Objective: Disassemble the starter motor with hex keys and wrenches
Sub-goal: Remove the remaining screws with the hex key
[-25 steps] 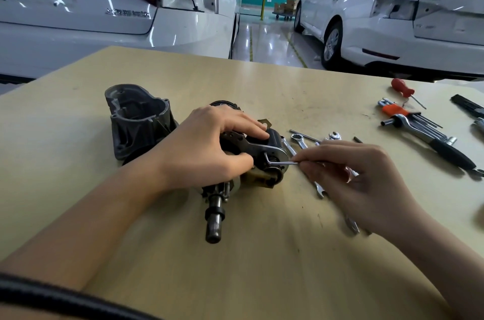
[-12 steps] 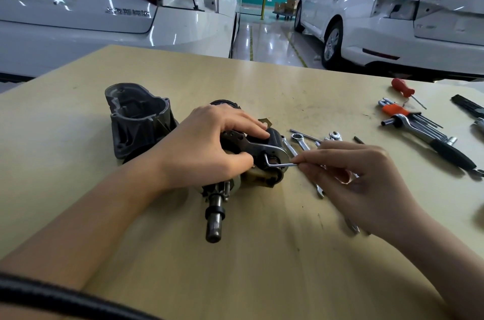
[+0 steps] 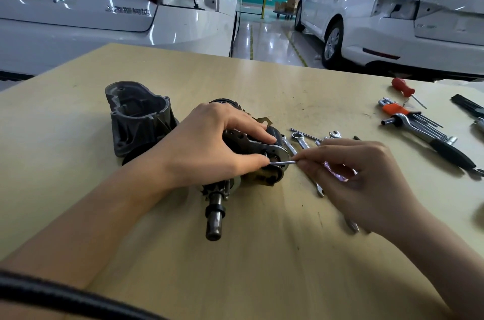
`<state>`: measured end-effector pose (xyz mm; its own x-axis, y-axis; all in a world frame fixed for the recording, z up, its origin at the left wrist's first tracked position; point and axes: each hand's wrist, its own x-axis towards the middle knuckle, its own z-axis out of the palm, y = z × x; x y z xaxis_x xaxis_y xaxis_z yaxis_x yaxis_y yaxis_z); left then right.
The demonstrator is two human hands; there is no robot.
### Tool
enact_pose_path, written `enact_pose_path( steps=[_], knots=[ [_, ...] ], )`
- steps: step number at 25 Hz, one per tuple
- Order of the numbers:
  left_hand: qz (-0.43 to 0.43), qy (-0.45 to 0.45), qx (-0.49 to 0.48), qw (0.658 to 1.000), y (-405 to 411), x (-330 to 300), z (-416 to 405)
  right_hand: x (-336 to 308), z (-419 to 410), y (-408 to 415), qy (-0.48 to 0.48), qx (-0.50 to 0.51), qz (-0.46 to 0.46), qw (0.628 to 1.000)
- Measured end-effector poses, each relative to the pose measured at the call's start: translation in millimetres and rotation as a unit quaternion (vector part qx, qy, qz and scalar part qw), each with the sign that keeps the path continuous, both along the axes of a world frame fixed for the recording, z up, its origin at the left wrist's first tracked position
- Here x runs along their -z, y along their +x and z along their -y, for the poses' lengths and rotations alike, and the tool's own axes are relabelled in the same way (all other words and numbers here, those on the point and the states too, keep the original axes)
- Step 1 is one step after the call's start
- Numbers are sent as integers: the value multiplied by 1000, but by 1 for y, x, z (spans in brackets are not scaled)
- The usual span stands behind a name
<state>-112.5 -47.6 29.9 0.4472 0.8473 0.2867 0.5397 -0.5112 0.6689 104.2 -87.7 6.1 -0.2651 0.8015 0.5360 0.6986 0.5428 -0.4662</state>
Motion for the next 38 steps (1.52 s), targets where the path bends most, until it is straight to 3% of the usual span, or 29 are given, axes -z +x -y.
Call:
enact_pose_path(
  steps=[4, 6, 9, 12, 13, 15, 17, 18, 20, 22, 23, 25, 26, 28, 30, 32, 34, 38],
  knots=[
    [-8, 3, -30, 1000, 5, -1, 3, -3, 3, -1, -17, 17, -23, 999],
    [-6, -2, -38, 999, 7, -1, 3, -9, 3, -2, -58, 18, -106, 993],
    [-9, -7, -47, 999, 7, 0, 3, -16, -1, 1, -168, 9, -288, 943],
    [-16, 4, -52, 998, 7, 1, 1, -11, -4, -1, -253, -31, -443, 859],
    [-21, 9, -50, 998, 7, 1, 1, -9, -4, -3, -252, -33, -467, 847],
    [-25, 11, -36, 999, 5, 4, 0, -9, -3, -9, -210, -26, -462, 861],
    [41, -6, -16, 999, 3, 4, -3, -16, -4, -17, -159, -40, -431, 887],
    [125, -30, -12, 992, 1, 4, -6, -22, -6, -22, -142, -56, -404, 902],
    [318, -107, -33, 942, -6, 2, -18, -34, -11, -36, -117, -79, -324, 935],
    [454, -176, -64, 871, -15, -1, -27, -43, -17, -53, -67, -76, -183, 978],
    [494, -200, -74, 843, -17, -2, -30, -46, -18, -62, -35, -75, -79, 993],
    [539, -231, -75, 807, -18, 0, -33, -46, -21, -77, 18, -78, 139, 987],
    [549, -239, -72, 797, -19, 0, -34, -44, -20, -82, 25, -80, 206, 975],
    [556, -248, -70, 791, -19, 1, -35, -41, -19, -86, 25, -86, 222, 971],
    [556, -247, -69, 791, -20, 0, -35, -40, -14, -82, -3, -94, 110, 989],
    [545, -241, -64, 801, -19, 1, -34, -40, -10, -64, -57, -83, -148, 984],
    [535, -230, -67, 810, -17, 3, -33, -35, -5, -42, -105, -61, -352, 928],
    [533, -205, -76, 817, -16, 5, -35, 0, 9, -22, -233, 32, -537, 810]
  ],
)
